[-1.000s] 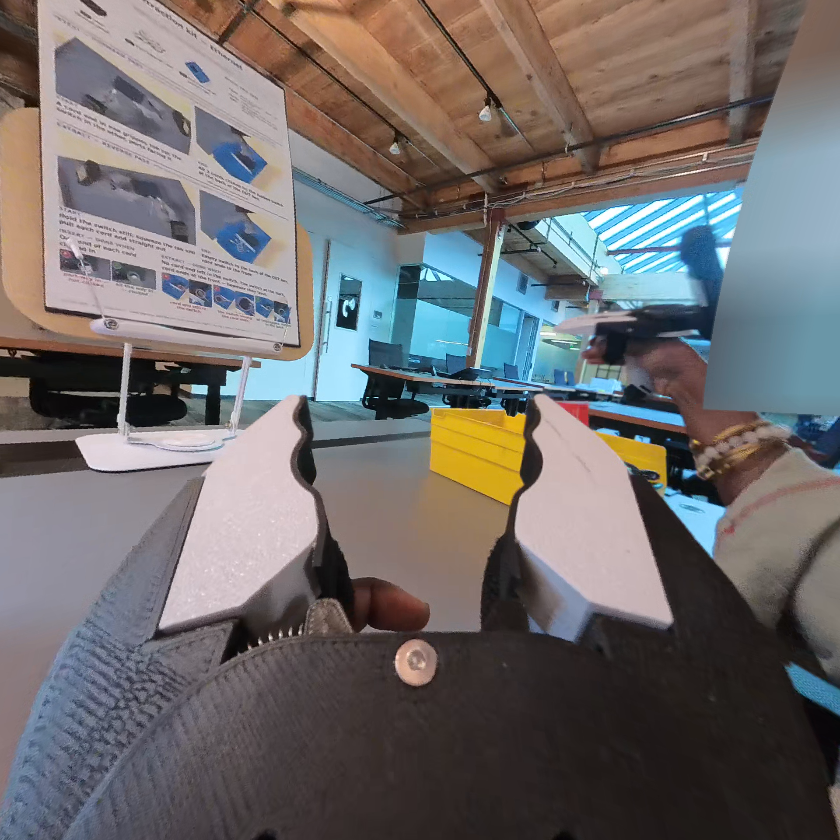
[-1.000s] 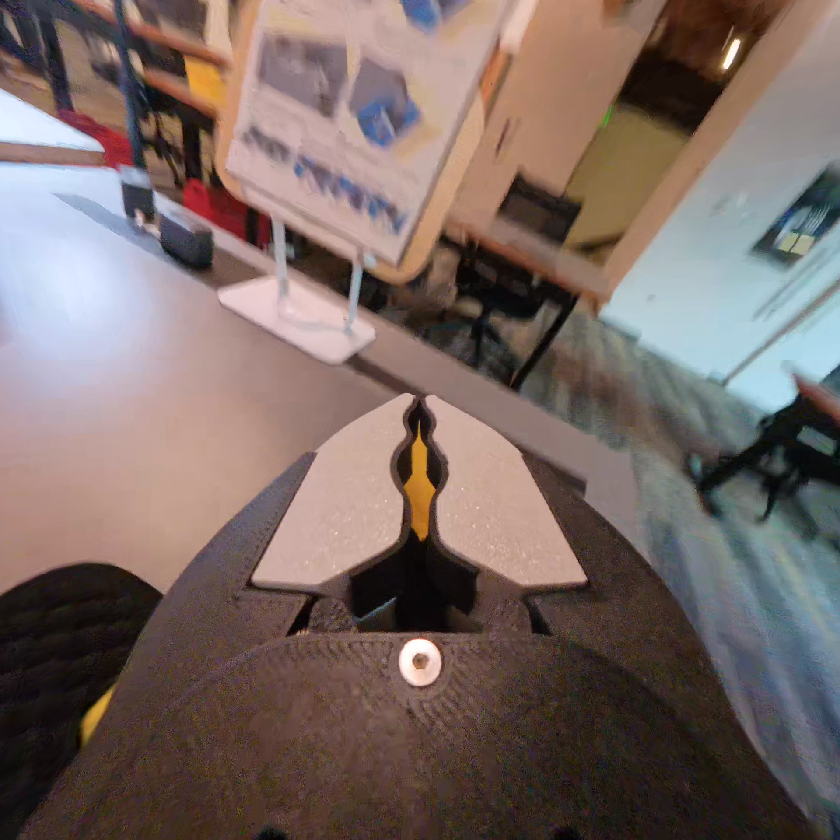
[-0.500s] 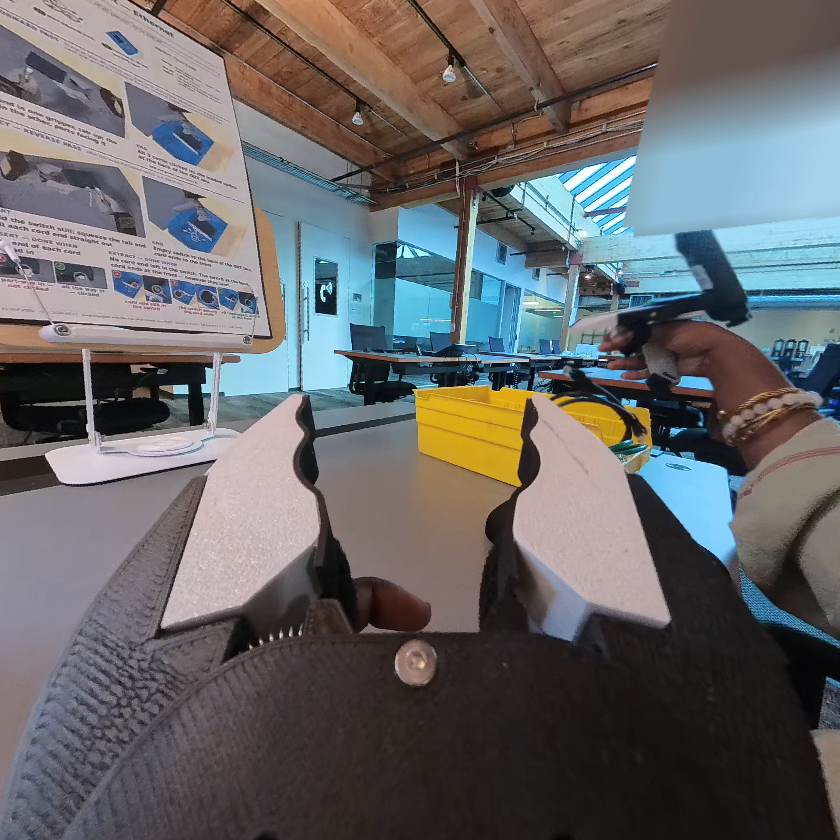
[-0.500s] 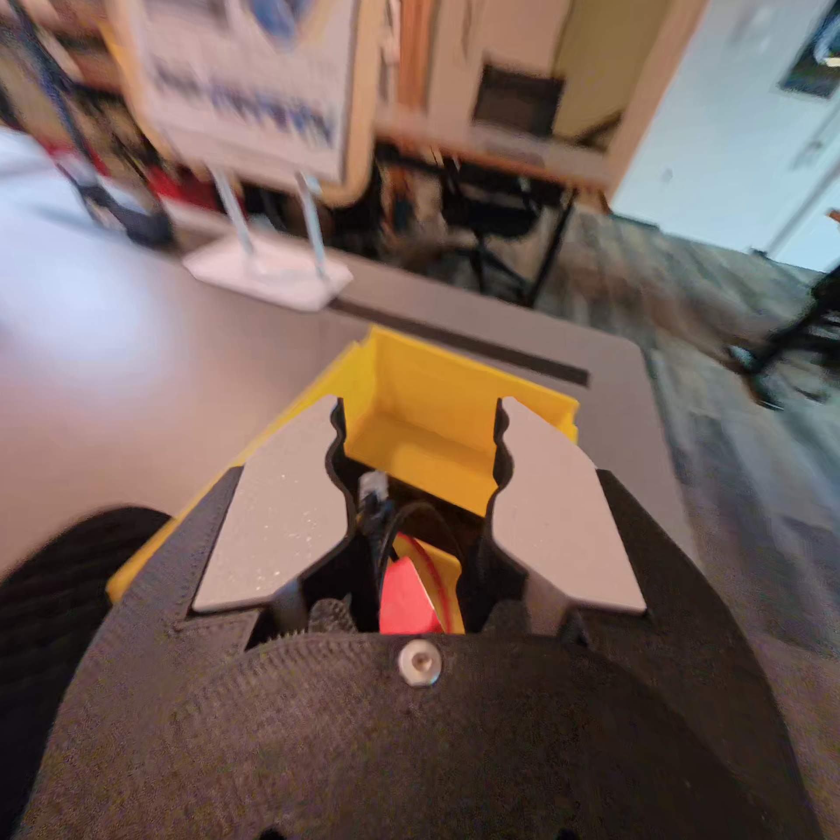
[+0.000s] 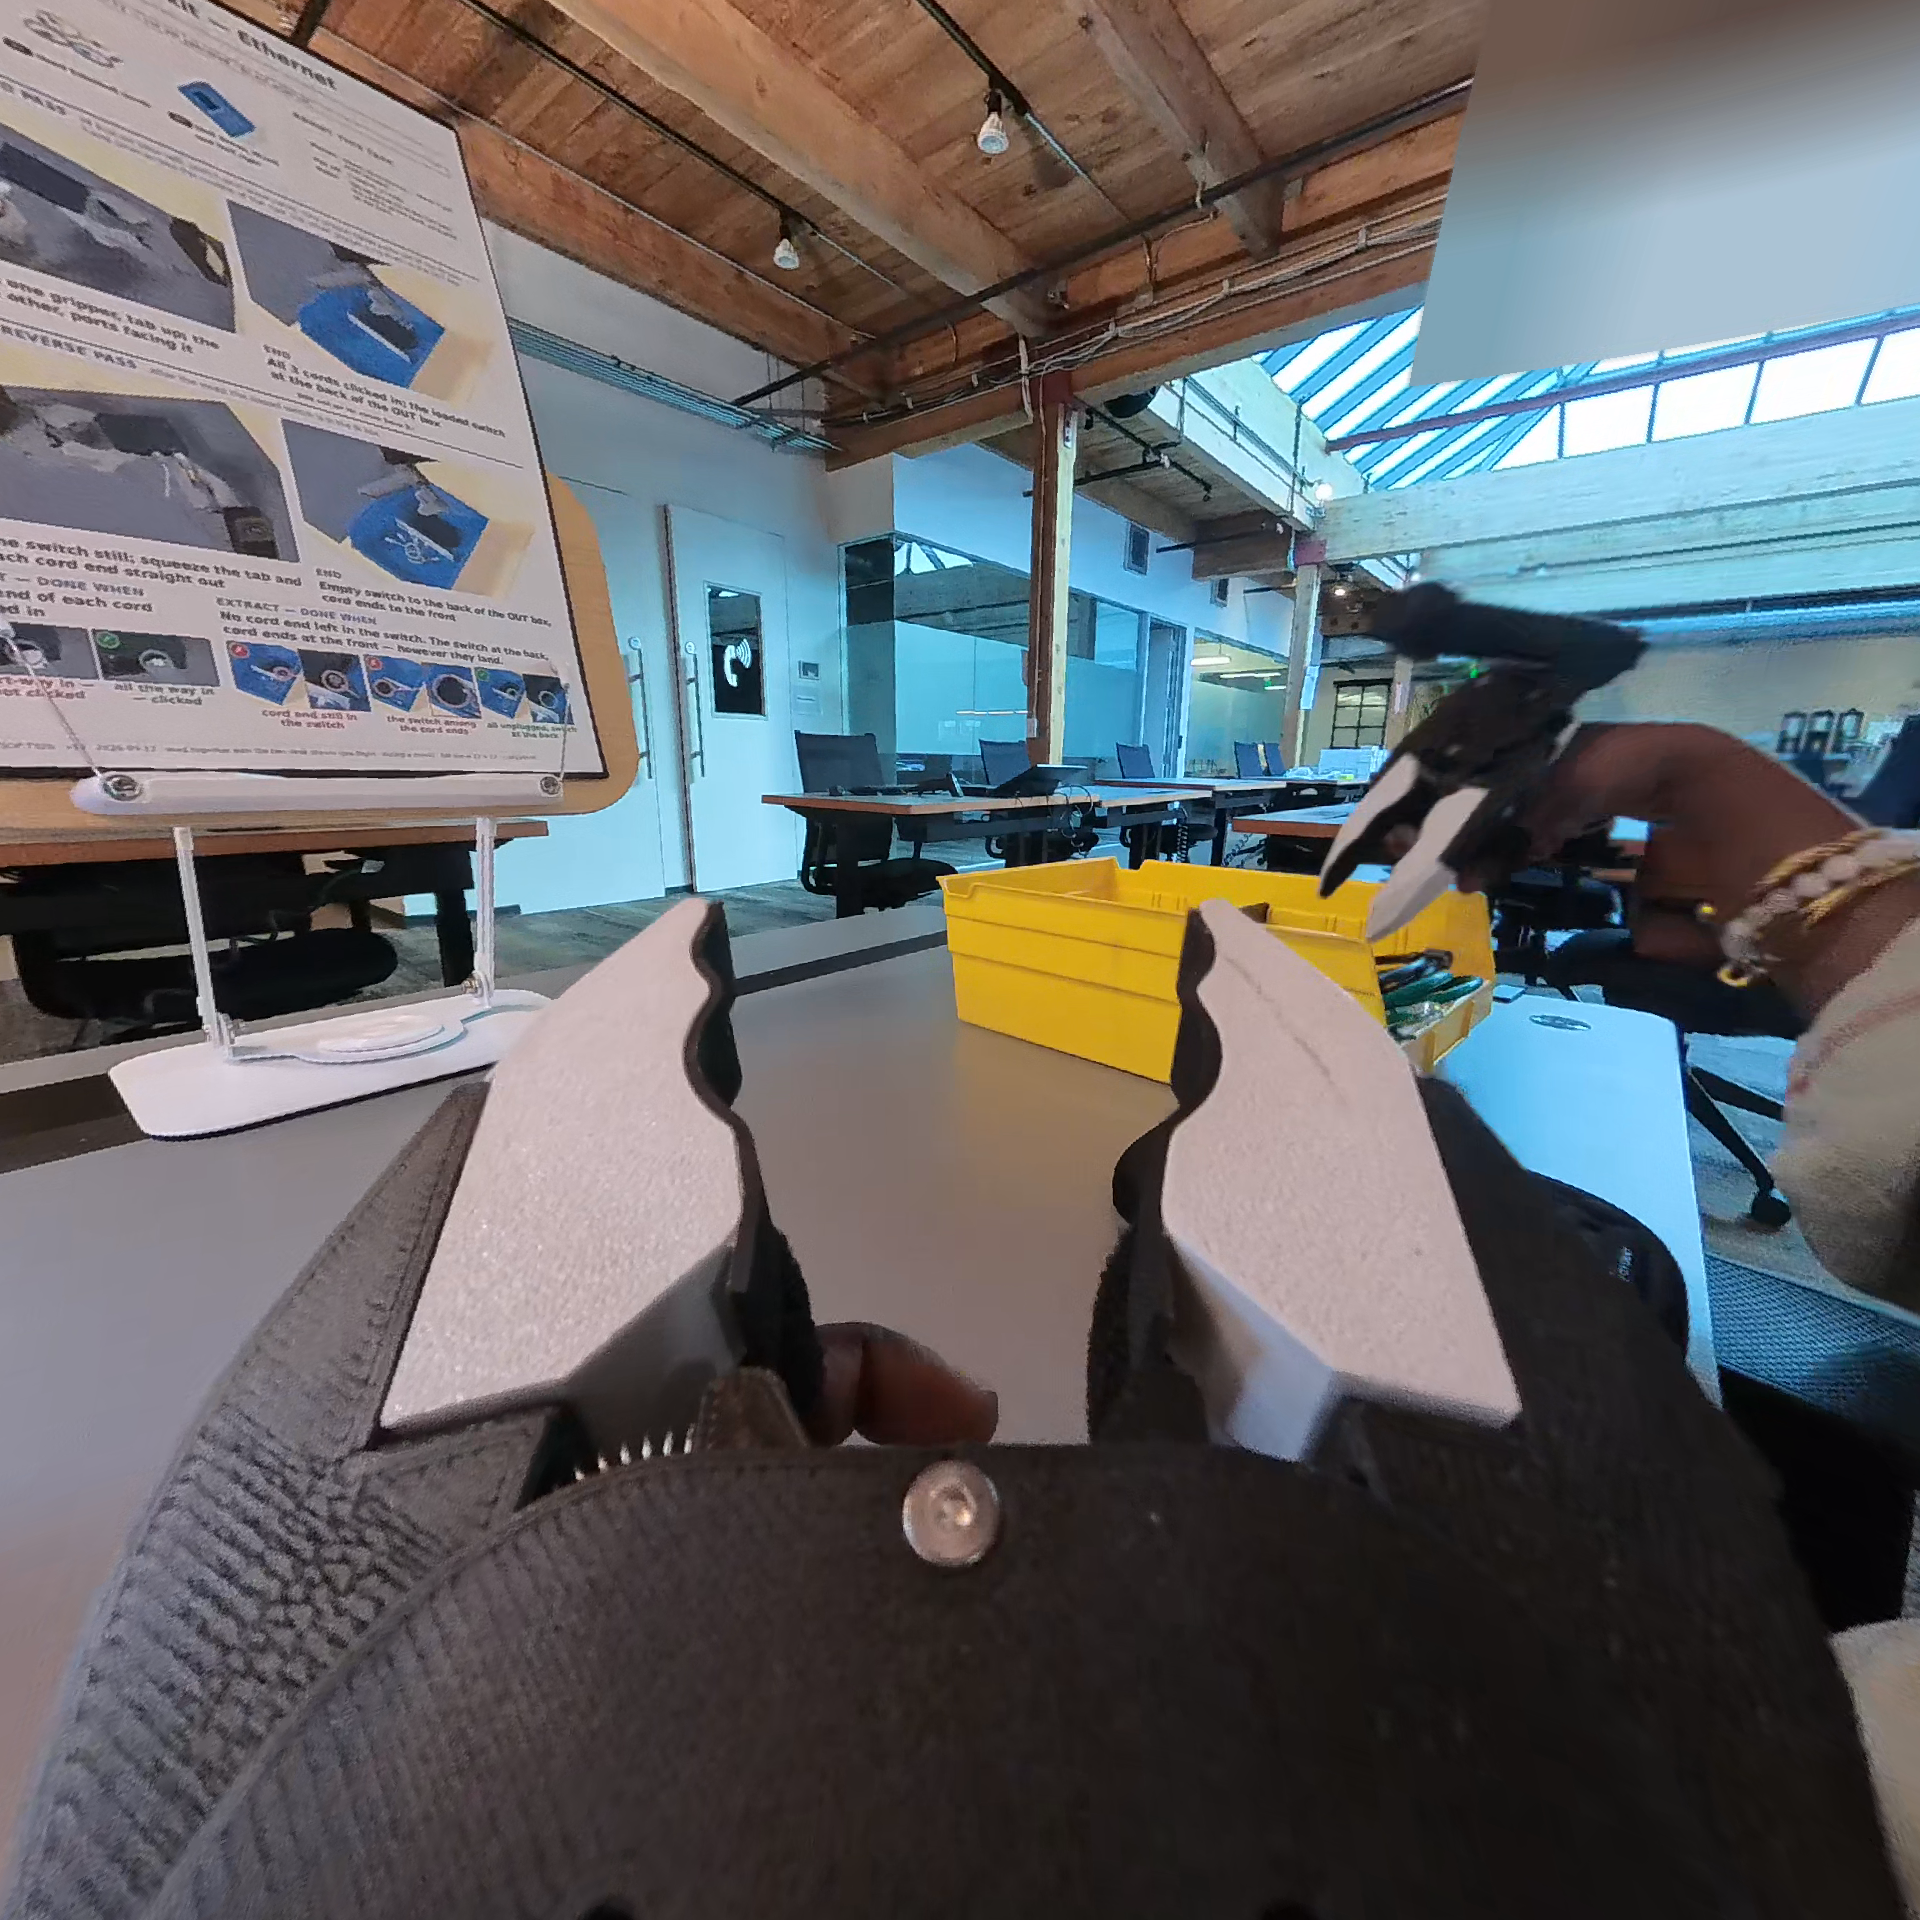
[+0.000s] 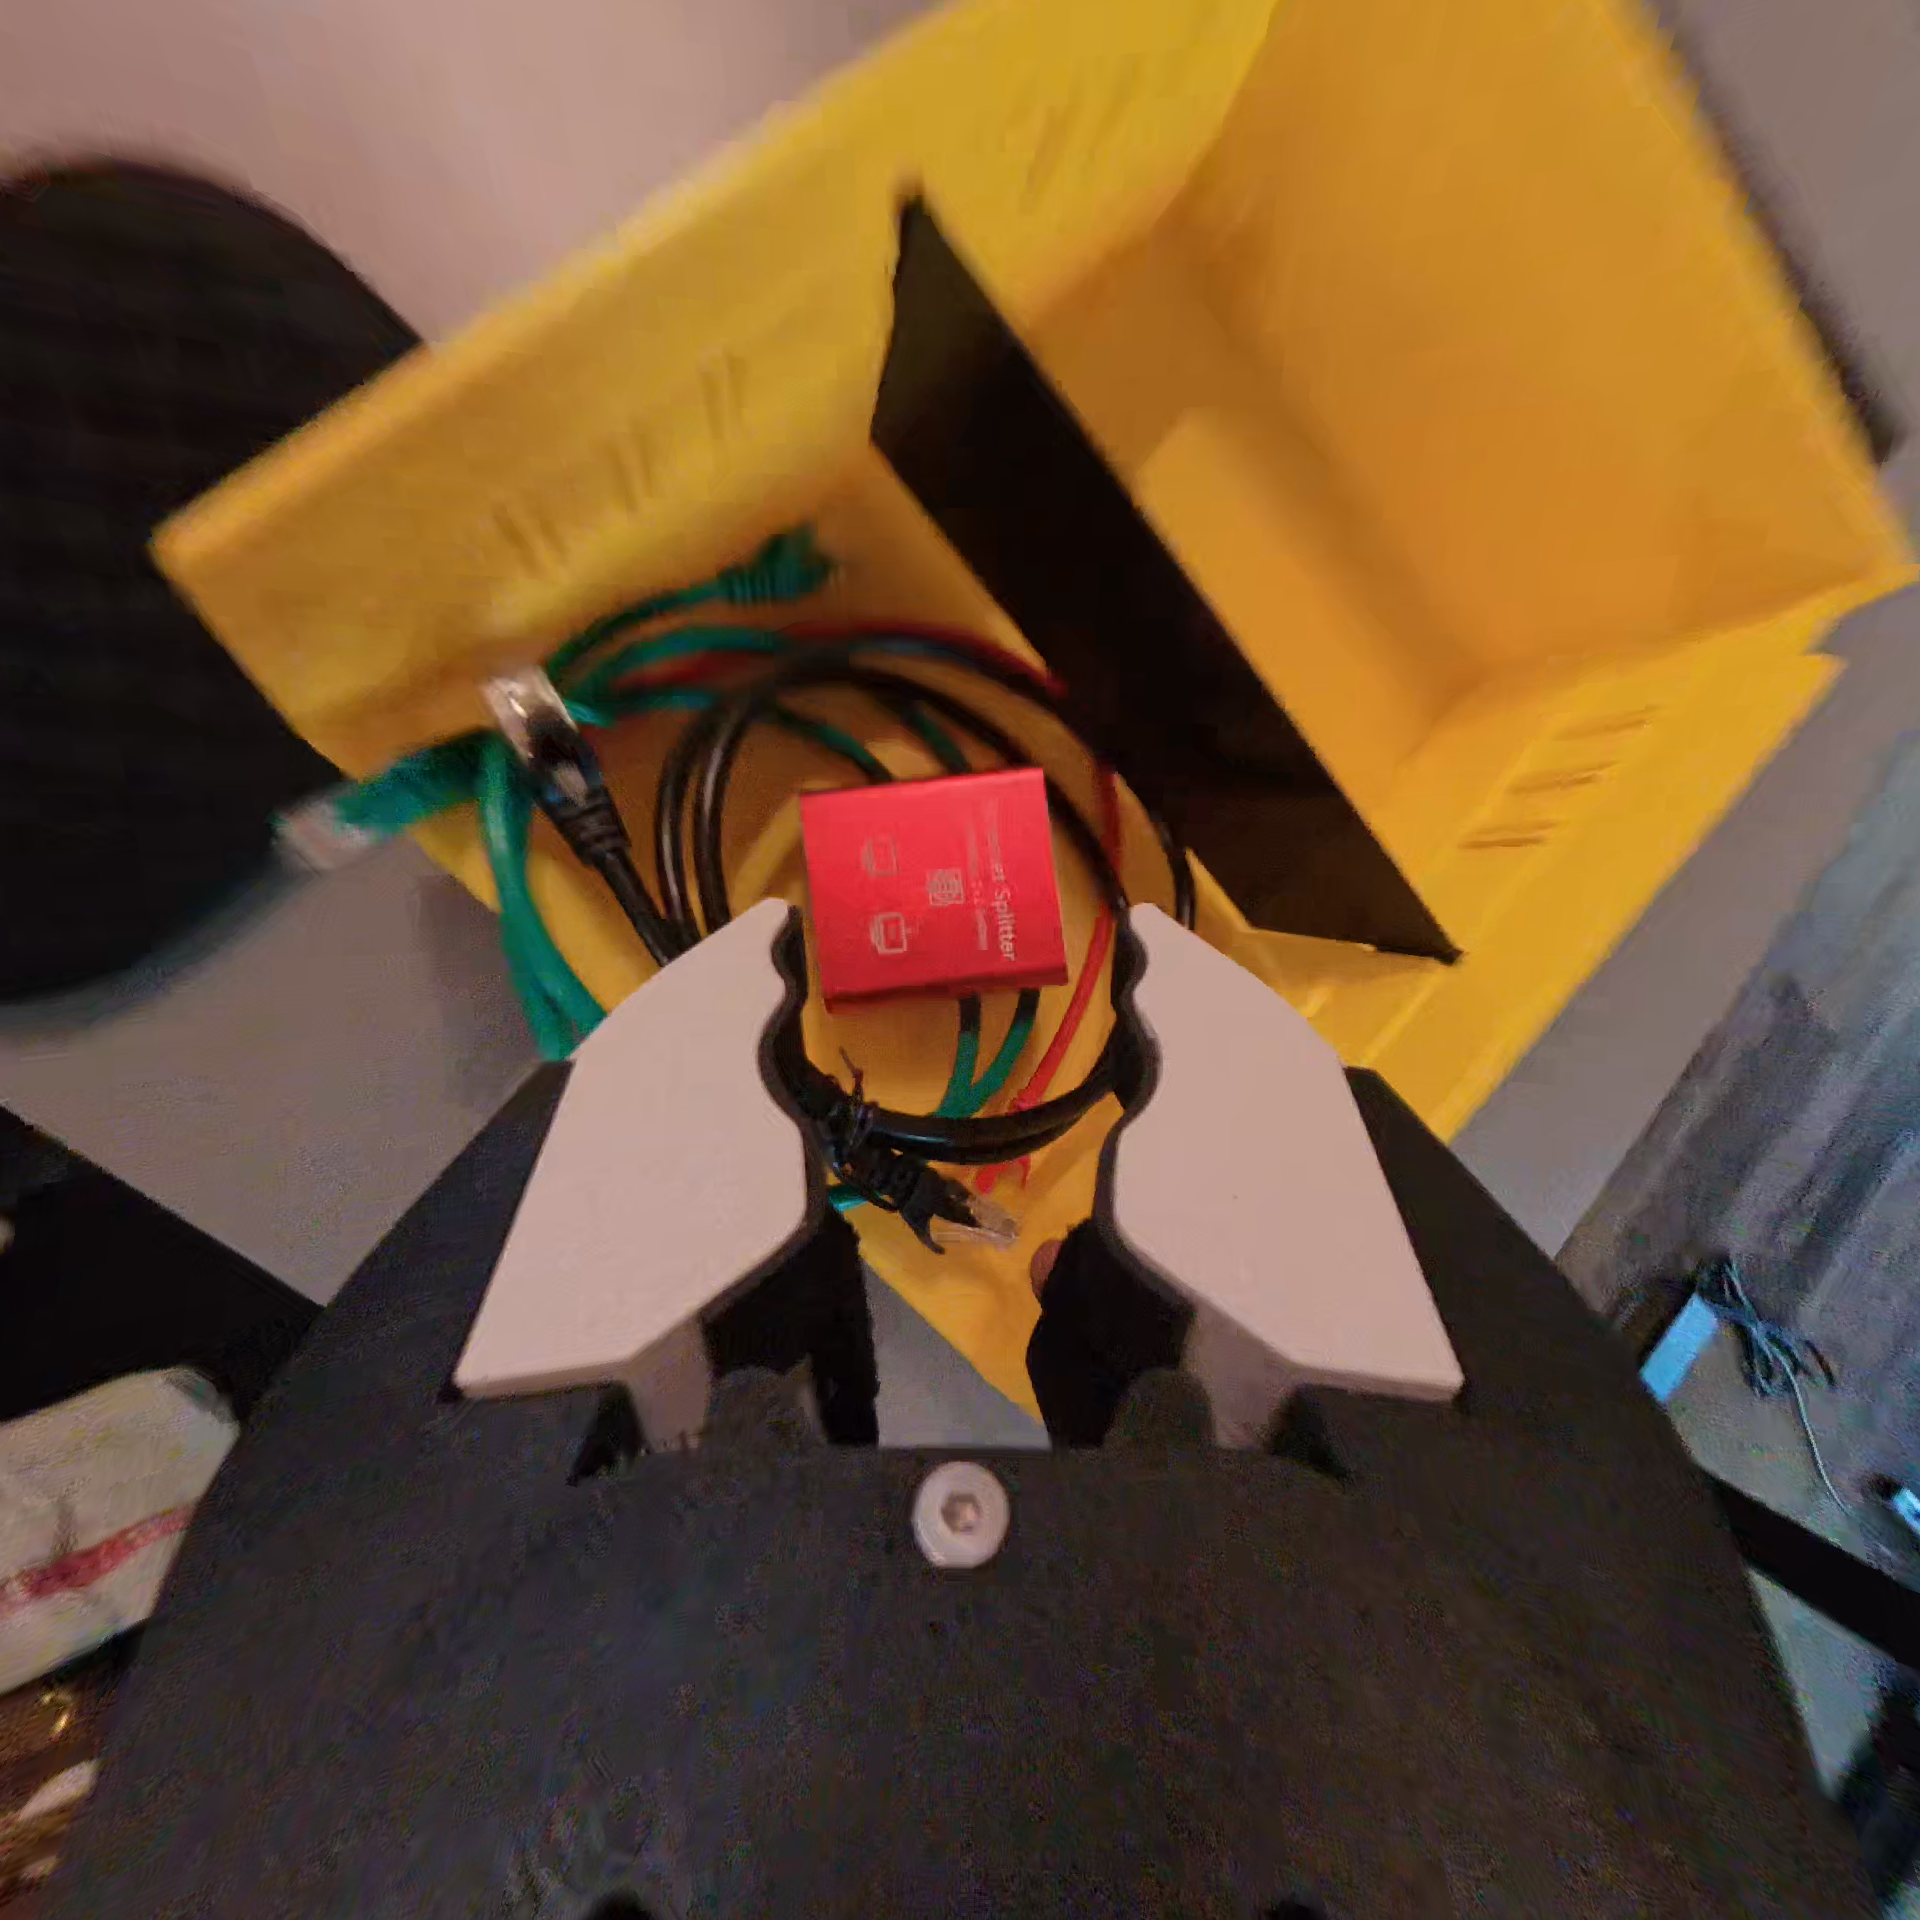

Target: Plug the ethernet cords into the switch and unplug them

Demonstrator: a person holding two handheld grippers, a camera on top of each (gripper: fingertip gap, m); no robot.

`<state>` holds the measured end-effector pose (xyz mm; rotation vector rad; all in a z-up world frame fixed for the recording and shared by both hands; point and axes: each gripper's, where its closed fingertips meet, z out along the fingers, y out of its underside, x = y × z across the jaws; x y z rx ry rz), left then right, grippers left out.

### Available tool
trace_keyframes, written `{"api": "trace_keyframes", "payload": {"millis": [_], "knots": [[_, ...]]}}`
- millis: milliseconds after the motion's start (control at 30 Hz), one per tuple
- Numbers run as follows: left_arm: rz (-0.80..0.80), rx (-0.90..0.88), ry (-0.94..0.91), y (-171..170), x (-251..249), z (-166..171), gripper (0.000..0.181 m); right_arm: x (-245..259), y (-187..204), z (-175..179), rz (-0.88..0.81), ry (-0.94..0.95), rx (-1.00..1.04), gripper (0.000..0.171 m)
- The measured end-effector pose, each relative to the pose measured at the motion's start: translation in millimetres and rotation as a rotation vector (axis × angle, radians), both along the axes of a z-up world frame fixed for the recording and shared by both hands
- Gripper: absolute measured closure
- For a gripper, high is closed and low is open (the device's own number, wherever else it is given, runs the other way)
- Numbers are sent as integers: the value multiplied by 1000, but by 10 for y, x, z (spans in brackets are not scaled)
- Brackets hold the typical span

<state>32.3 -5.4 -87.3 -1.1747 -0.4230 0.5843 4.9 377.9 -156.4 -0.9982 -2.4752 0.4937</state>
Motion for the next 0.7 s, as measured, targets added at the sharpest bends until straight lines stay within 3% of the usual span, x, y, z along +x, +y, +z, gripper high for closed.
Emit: {"api": "trace_keyframes", "payload": {"millis": [200,400,567,700], "knots": [[-9,-5,-2,11,2,-7,100,-124,-3,-485,14,-254,98,96],[-14,18,-12,-17,-5,3,101,-113,14,-713,29,-338,162,98],[-13,12,-10,-9,-3,-1,101,-175,8,-600,52,-244,157,101],[-12,11,-13,-7,-7,-4,101,-285,-102,-215,65,-43,33,101]]}}
